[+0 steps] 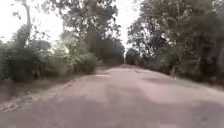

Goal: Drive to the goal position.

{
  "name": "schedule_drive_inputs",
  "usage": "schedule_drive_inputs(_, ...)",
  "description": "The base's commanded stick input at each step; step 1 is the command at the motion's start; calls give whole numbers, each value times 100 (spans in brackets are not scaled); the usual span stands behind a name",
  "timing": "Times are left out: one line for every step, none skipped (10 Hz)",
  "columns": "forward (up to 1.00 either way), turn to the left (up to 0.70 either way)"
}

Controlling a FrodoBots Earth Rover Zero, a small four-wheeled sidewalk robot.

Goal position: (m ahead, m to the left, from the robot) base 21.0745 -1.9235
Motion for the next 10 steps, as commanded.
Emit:
schedule_drive_inputs(100, -1)
schedule_drive_inputs(100, -4)
schedule_drive_inputs(100, -6)
schedule_drive_inputs(100, -21)
schedule_drive_inputs(100, -40)
schedule_drive_inputs(100, -20)
schedule_drive_inputs(100, 0)
schedule_drive_inputs(100, 0)
schedule_drive_inputs(100, 0)
schedule_drive_inputs(100, 0)
